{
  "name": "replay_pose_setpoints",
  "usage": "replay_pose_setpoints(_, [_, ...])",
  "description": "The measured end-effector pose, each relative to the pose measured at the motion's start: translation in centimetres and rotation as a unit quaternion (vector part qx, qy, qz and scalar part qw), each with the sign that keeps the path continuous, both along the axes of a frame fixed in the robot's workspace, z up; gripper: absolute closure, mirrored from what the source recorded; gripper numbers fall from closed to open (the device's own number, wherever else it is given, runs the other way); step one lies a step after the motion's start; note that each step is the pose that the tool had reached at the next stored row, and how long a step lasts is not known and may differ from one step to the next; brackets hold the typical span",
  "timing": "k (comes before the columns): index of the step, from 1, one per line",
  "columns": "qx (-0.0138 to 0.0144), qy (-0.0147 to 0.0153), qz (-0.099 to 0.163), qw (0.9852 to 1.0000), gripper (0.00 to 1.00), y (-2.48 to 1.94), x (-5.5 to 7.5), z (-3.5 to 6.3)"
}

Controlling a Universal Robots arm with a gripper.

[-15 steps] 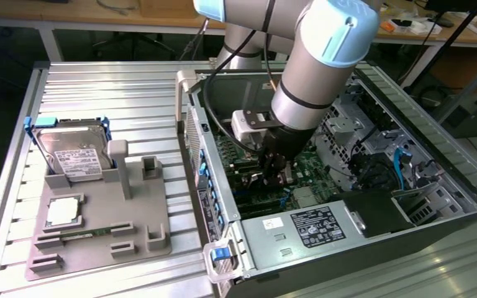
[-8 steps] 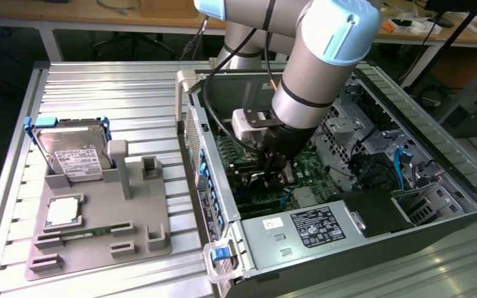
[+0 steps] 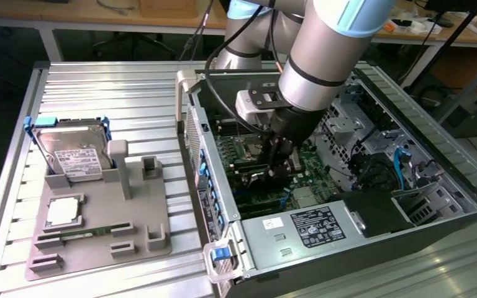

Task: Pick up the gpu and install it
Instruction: 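Insert the gpu into the slot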

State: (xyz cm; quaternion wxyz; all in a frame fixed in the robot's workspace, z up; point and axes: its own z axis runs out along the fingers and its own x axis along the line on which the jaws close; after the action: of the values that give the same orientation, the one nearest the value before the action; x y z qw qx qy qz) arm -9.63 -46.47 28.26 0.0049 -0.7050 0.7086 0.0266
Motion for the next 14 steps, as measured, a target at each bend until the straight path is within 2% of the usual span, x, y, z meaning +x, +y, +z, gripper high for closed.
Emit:
replay_pose_setpoints(2, [0.0006,0.0001,0.000,1.0000,0.61,0.00,0.00,0.02])
replay_pose_setpoints(4, [0.0014,0.0001,0.001,1.0000,0.74,0.00,0.00,0.03])
replay_pose_setpoints(5, [0.0017,0.0001,0.001,1.0000,0.74,0.00,0.00,0.03])
replay_pose_setpoints(8, [0.0031,0.0001,0.001,1.0000,0.89,0.00,0.00,0.04])
replay_pose_setpoints(14, [0.0058,0.0001,0.002,1.0000,0.89,0.00,0.00,0.06])
